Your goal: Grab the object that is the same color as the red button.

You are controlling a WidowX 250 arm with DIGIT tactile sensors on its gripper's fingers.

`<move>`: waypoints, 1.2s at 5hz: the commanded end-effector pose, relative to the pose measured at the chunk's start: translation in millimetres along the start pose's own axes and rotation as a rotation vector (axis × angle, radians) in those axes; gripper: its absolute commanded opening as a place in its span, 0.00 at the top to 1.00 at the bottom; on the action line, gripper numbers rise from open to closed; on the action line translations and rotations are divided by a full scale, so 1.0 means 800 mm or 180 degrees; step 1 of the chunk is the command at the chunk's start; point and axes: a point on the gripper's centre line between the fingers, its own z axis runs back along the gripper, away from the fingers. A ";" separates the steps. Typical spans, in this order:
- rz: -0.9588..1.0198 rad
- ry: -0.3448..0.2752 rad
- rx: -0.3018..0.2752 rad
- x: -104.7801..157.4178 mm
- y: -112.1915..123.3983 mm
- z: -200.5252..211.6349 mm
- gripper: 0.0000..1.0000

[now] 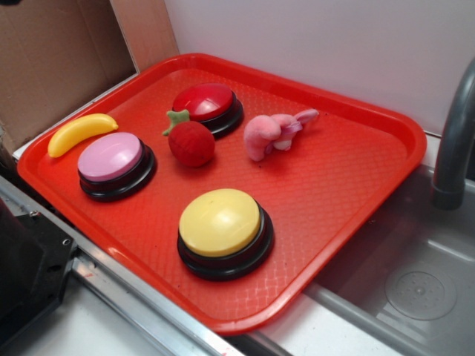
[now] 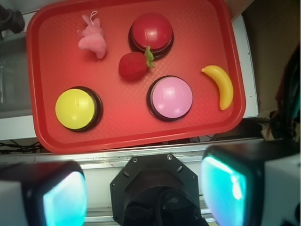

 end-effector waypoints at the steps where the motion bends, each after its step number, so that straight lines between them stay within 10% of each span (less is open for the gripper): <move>1: 0.0000 0.0000 0.0000 0.000 0.000 0.000 0.00; 4: 0.2231 -0.0465 -0.0377 0.048 0.005 -0.062 0.00; 6: 0.3853 -0.0314 -0.0216 0.119 0.009 -0.158 0.00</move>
